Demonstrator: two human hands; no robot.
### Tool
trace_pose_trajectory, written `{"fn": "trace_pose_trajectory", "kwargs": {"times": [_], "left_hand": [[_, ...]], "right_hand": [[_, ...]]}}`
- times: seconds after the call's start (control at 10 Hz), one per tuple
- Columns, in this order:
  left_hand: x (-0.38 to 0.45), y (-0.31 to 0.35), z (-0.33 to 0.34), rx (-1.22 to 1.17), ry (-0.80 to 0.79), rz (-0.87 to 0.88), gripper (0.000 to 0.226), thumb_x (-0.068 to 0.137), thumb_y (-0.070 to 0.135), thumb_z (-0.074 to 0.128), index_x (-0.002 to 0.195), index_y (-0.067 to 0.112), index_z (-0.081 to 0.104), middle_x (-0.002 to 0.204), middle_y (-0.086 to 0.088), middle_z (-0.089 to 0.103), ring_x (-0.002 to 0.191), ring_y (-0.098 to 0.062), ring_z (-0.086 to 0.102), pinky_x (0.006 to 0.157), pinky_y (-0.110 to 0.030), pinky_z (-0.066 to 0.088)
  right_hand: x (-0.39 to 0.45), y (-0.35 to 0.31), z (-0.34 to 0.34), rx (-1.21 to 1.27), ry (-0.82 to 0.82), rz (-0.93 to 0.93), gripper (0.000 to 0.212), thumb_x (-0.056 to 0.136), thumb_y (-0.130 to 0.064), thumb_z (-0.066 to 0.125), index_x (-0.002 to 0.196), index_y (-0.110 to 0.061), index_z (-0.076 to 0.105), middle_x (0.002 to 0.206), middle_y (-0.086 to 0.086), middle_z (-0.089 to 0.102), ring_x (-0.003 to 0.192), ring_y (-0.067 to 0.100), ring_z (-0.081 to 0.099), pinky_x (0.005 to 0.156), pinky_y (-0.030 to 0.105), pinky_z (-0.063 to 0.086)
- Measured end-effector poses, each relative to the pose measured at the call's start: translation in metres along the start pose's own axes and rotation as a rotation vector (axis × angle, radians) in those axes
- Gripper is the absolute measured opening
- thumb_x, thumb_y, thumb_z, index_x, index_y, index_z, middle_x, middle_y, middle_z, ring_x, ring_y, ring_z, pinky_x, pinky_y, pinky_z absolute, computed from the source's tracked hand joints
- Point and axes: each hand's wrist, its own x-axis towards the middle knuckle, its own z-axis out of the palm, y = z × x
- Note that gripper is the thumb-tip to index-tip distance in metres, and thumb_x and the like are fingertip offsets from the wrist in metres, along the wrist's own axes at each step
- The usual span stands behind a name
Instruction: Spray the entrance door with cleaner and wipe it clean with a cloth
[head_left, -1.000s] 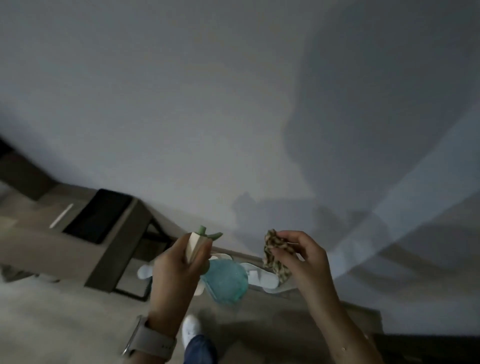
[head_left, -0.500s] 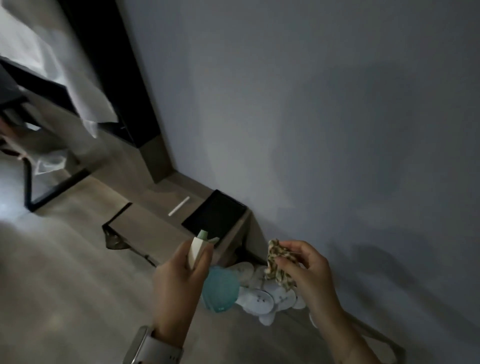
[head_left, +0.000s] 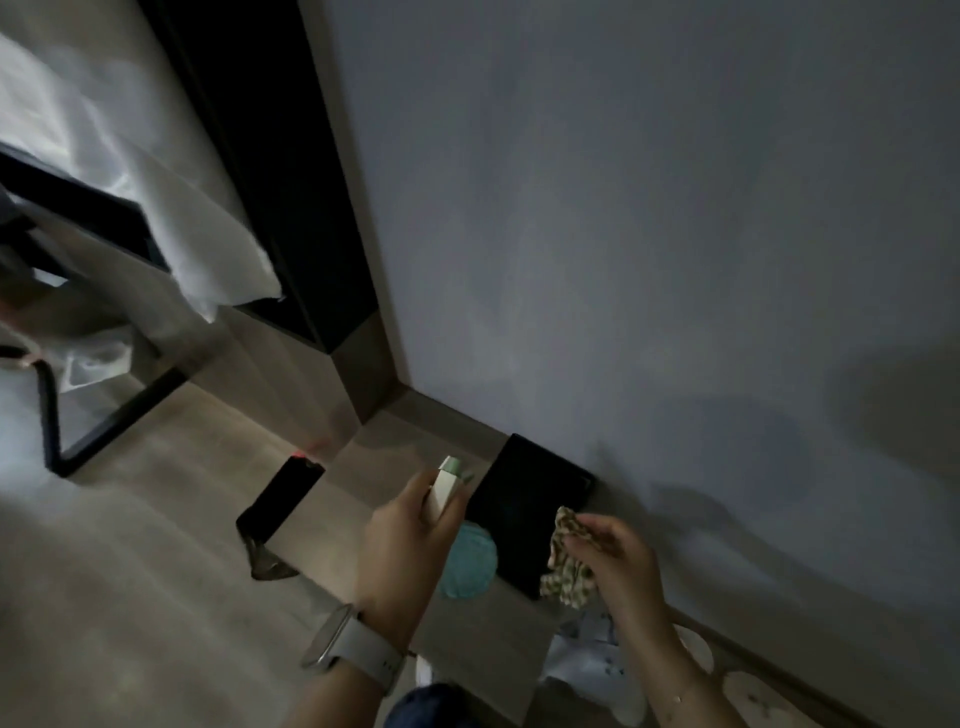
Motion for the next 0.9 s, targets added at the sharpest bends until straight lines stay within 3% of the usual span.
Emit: {"fn": "trace_pose_trajectory", "kwargs": {"times": [0.1, 0.2, 0.3, 0.4, 0.5, 0.6, 0.7, 0.8, 0.9], "left_hand": [[0.064, -0.013, 0.029, 0.001, -0.122, 0.000, 0.021, 0.088, 0.045, 0.062, 0.086, 0.024, 0.059, 0.067, 0.006, 0.060, 0.067, -0.015, 0.063, 0.057, -0.031, 0.046], [0.113, -0.023, 0.063, 0.059, -0.244, 0.037, 0.021, 0.089, 0.044, 0.062, 0.087, 0.023, 0.059, 0.067, 0.004, 0.061, 0.068, -0.019, 0.063, 0.058, -0.033, 0.046], [0.145, -0.024, 0.091, 0.082, -0.321, 0.079, 0.020, 0.089, 0.040, 0.063, 0.080, 0.029, 0.050, 0.055, 0.006, 0.051, 0.057, -0.014, 0.056, 0.053, -0.029, 0.037], [0.167, -0.024, 0.114, 0.059, -0.392, 0.087, 0.014, 0.090, 0.033, 0.065, 0.084, 0.031, 0.052, 0.053, 0.015, 0.049, 0.054, 0.005, 0.054, 0.046, -0.010, 0.035], [0.181, -0.027, 0.135, 0.046, -0.433, 0.072, 0.008, 0.089, 0.032, 0.067, 0.092, 0.027, 0.061, 0.066, 0.018, 0.059, 0.063, 0.003, 0.060, 0.057, -0.015, 0.050], [0.187, -0.034, 0.148, 0.014, -0.506, 0.024, 0.013, 0.089, 0.033, 0.066, 0.099, 0.026, 0.063, 0.074, 0.019, 0.062, 0.070, 0.003, 0.062, 0.065, -0.030, 0.058], [0.188, -0.038, 0.153, -0.011, -0.571, -0.005, 0.013, 0.090, 0.032, 0.064, 0.101, 0.035, 0.058, 0.081, 0.022, 0.062, 0.078, 0.000, 0.063, 0.070, -0.039, 0.060], [0.190, -0.038, 0.152, -0.046, -0.607, 0.011, 0.017, 0.091, 0.029, 0.063, 0.106, 0.034, 0.057, 0.086, 0.018, 0.063, 0.081, -0.004, 0.064, 0.074, -0.042, 0.059], [0.193, -0.036, 0.149, -0.097, -0.716, -0.016, 0.031, 0.092, 0.024, 0.063, 0.122, 0.029, 0.056, 0.097, 0.015, 0.062, 0.093, -0.008, 0.061, 0.082, -0.032, 0.056]], "right_hand": [[0.048, 0.019, 0.027, 0.051, 0.124, 0.111, 0.014, 0.082, 0.002, 0.071, 0.095, -0.002, 0.069, 0.078, 0.003, 0.069, 0.074, 0.019, 0.064, 0.060, 0.020, 0.049], [0.084, 0.034, 0.048, 0.095, 0.220, 0.252, 0.005, 0.085, 0.005, 0.067, 0.085, 0.001, 0.066, 0.060, 0.002, 0.064, 0.057, 0.021, 0.059, 0.042, 0.013, 0.043], [0.112, 0.044, 0.058, 0.170, 0.295, 0.365, 0.005, 0.087, 0.004, 0.065, 0.083, 0.001, 0.065, 0.050, 0.000, 0.062, 0.042, 0.012, 0.056, 0.035, 0.012, 0.040], [0.139, 0.060, 0.069, 0.244, 0.359, 0.458, 0.005, 0.088, 0.002, 0.065, 0.085, 0.004, 0.067, 0.058, 0.006, 0.063, 0.046, 0.013, 0.058, 0.040, 0.015, 0.044], [0.158, 0.068, 0.077, 0.309, 0.334, 0.567, 0.015, 0.092, -0.008, 0.063, 0.085, 0.004, 0.067, 0.056, 0.008, 0.062, 0.048, 0.022, 0.053, 0.046, 0.024, 0.041], [0.170, 0.078, 0.081, 0.354, 0.320, 0.666, 0.012, 0.098, -0.011, 0.054, 0.089, -0.015, 0.061, 0.072, 0.002, 0.056, 0.061, 0.016, 0.052, 0.053, 0.025, 0.042], [0.171, 0.085, 0.084, 0.284, 0.277, 0.718, 0.029, 0.098, -0.011, 0.051, 0.127, -0.013, 0.057, 0.086, -0.002, 0.053, 0.073, 0.012, 0.055, 0.057, 0.025, 0.044], [0.166, 0.086, 0.084, 0.228, 0.274, 0.664, 0.036, 0.097, -0.015, 0.054, 0.133, -0.012, 0.054, 0.091, -0.006, 0.057, 0.076, 0.005, 0.057, 0.055, 0.019, 0.044], [0.149, 0.065, 0.087, 0.250, 0.316, 0.584, 0.035, 0.098, -0.014, 0.054, 0.133, -0.013, 0.054, 0.094, -0.013, 0.056, 0.076, -0.007, 0.052, 0.054, 0.007, 0.042]]}}
